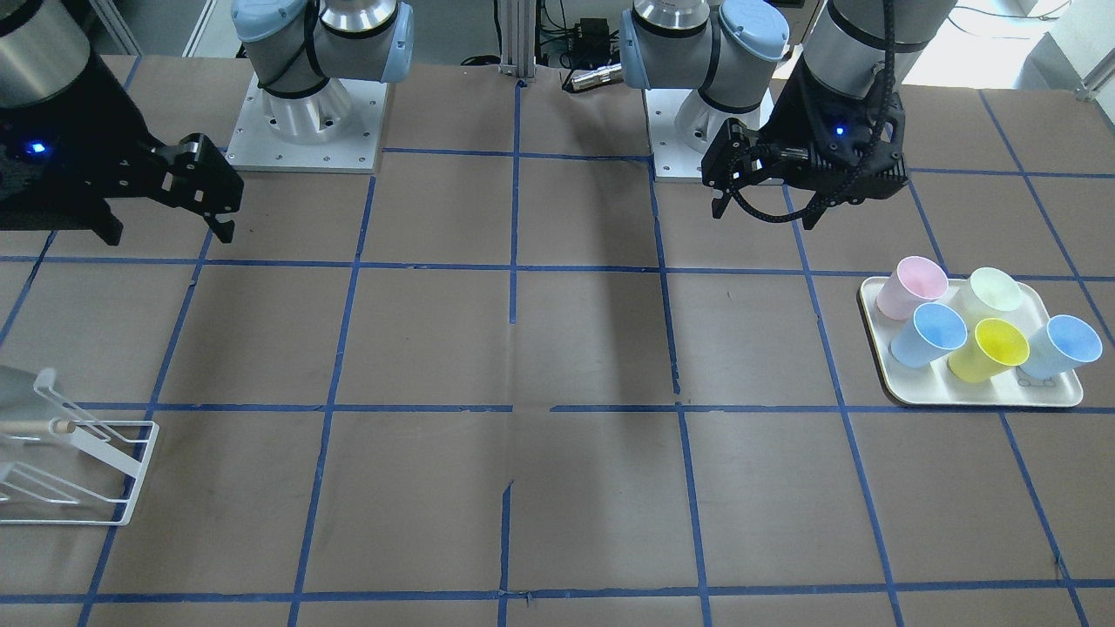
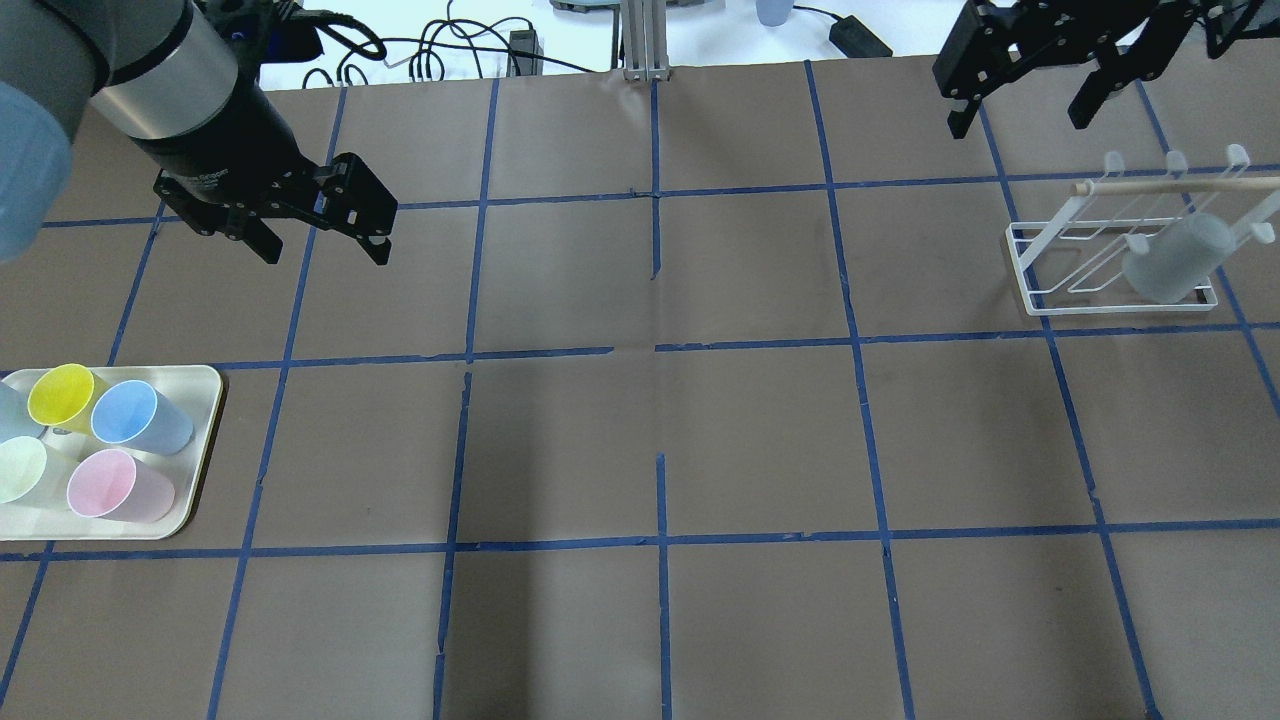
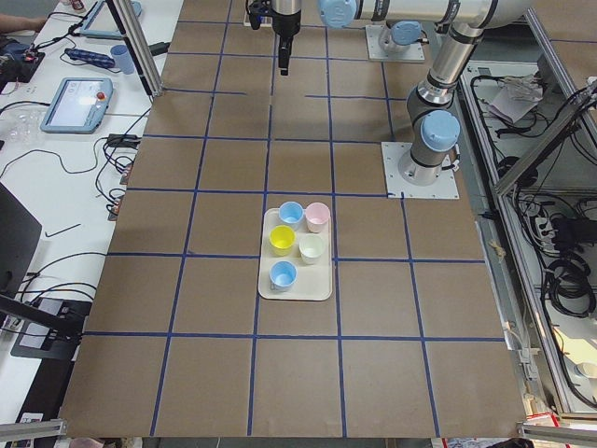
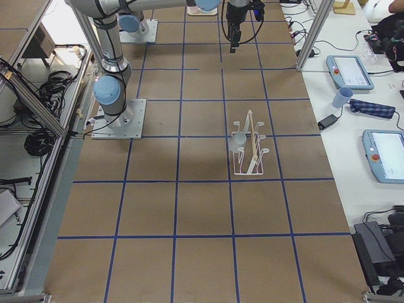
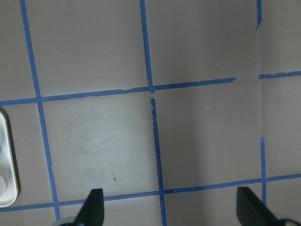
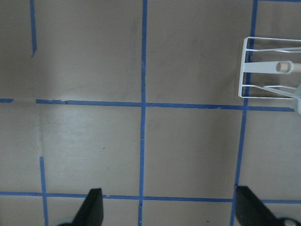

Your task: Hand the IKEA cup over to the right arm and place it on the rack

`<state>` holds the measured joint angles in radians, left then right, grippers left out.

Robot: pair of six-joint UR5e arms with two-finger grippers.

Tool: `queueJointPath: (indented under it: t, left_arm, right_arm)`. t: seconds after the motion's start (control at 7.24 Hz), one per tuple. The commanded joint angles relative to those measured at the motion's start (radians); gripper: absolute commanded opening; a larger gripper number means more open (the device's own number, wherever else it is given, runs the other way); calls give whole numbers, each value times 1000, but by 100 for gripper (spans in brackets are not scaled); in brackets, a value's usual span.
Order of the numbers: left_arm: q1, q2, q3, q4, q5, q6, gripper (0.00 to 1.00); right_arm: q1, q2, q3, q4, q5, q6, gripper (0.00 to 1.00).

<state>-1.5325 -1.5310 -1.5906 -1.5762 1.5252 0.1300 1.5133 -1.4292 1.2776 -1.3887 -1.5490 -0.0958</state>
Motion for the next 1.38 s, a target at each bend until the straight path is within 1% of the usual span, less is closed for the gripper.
queueJointPath:
  t: [0.0, 0.14, 0.41, 0.55, 0.69, 0.97, 1.1, 1.24]
  left_arm:
    - [0, -1, 0, 1, 0, 2, 100]
    - [2, 0, 18, 1, 1, 3, 100]
    - [5, -1, -2, 8, -11, 6, 100]
    - [5, 2, -3, 13, -7, 51, 100]
    - [5, 9, -8, 7, -5, 62, 100]
    - [5, 12, -3, 12, 1, 60, 100]
    - [5, 15, 0, -25, 13, 59, 100]
    - [11, 14, 7, -31, 12, 60, 100]
  right_arm:
    - [65, 10, -3, -7, 73, 101, 100]
    - [79, 13, -12, -27, 54, 106, 100]
    - [84, 7, -6, -23, 41, 105, 100]
    - [84, 9, -6, -27, 40, 100, 100]
    - [88, 9, -6, -23, 9, 91, 100]
    - [88, 9, 3, -18, 4, 76, 100]
    - [87, 10, 6, -20, 3, 76, 100]
    - [87, 10, 6, -21, 4, 76, 100]
